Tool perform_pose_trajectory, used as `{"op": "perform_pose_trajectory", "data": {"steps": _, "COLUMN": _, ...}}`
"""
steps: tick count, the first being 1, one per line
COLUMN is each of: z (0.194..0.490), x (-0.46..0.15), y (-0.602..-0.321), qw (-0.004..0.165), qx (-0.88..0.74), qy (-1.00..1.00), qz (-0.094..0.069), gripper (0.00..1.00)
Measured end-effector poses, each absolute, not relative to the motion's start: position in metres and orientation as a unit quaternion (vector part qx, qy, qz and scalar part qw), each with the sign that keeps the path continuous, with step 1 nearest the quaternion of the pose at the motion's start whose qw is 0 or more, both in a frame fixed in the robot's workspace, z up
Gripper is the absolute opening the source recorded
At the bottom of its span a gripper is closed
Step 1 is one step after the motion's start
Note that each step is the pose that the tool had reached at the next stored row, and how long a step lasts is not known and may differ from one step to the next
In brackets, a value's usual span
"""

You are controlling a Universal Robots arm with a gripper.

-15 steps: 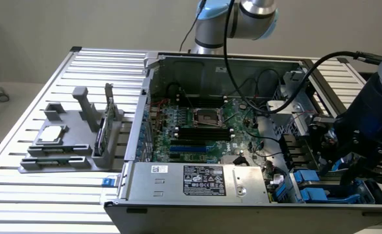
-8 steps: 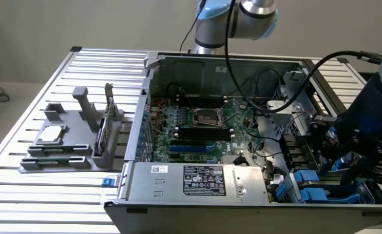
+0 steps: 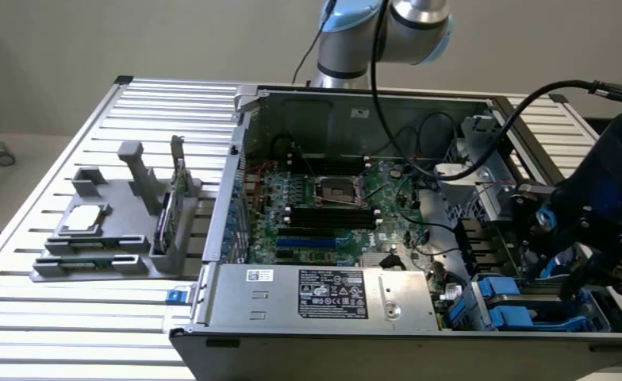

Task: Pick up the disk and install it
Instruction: 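Insert the first disk wire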

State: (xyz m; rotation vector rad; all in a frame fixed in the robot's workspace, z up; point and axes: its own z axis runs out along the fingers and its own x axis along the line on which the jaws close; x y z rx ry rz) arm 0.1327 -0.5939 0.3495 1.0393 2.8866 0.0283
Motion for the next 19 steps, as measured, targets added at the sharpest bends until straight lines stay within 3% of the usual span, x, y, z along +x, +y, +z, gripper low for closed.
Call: {"op": "perform_pose_trajectory", "data": {"steps": 19, "z": 0.349, "x": 0.153, "y": -0.586, "qw": 0.037, "qx": 0.365, "qy": 0.930, "qz": 0.008, "gripper": 0.37}}
